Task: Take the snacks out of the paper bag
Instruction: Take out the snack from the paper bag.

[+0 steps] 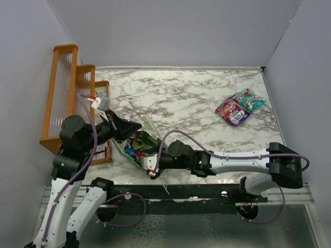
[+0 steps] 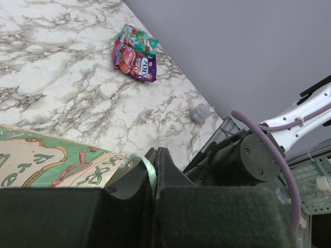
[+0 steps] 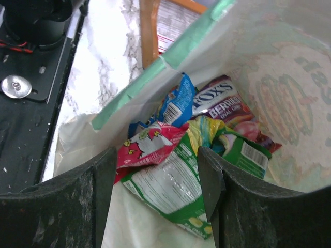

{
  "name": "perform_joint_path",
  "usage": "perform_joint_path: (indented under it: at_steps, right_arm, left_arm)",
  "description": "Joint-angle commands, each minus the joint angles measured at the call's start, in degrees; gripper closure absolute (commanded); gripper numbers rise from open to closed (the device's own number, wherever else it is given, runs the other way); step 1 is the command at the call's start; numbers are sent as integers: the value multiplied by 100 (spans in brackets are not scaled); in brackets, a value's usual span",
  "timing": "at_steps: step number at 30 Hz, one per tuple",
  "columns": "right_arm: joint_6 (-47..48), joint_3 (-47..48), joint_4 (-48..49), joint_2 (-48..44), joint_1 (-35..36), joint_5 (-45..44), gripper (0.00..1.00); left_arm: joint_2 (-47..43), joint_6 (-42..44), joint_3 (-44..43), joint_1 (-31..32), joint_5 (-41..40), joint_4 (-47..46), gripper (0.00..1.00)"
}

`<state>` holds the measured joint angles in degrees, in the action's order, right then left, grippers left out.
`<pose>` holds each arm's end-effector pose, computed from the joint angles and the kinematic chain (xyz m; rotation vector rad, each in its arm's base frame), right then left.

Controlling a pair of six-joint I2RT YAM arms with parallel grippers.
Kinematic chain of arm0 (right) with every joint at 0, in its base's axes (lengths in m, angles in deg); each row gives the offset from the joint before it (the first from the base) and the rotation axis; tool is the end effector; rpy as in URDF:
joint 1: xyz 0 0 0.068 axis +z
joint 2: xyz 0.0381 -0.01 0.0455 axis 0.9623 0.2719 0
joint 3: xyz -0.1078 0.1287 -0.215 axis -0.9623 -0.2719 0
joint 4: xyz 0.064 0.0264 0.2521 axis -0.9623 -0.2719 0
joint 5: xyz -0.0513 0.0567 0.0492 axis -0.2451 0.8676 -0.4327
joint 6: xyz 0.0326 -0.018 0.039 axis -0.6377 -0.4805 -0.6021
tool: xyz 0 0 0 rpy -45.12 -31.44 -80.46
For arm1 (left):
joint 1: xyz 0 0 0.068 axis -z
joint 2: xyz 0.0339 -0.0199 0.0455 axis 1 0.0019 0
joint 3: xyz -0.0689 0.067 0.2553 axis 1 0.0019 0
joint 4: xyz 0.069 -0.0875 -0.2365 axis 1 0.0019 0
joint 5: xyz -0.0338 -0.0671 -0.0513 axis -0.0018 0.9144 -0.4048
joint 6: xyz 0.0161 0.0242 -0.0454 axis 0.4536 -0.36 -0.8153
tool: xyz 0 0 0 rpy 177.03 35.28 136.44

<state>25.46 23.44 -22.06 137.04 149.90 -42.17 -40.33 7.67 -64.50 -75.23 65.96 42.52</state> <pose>0.0763 0.3135 0.2442 -1.6402 1.0801 0.5898 0.1020 -0.0498 0.4032 0.2689 1.7430 -1.1838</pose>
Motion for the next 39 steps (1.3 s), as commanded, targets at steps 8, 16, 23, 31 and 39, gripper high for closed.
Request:
perform_joint_path:
  at_steps: [8,16,23,31,39]
  right_arm:
    - [548,594,308,975,26,267,36]
    - [393,586,248,1177,26,2,44]
    - [240,328,486,806,26,-240,68]
    - [-267,143,713,297,26,-217,99]
    - [-722,-267,990,-678,26,-810,99]
  left_arm:
    - [-77,56,-223,2,105,1,100]
    - [-93,169,-253,0,44,156,100]
    - [-69,153,-282,2,13,107,100]
    - [-33,195,-323,2,-101,206,100]
    - [-37,254,-381,2,-308,374,100]
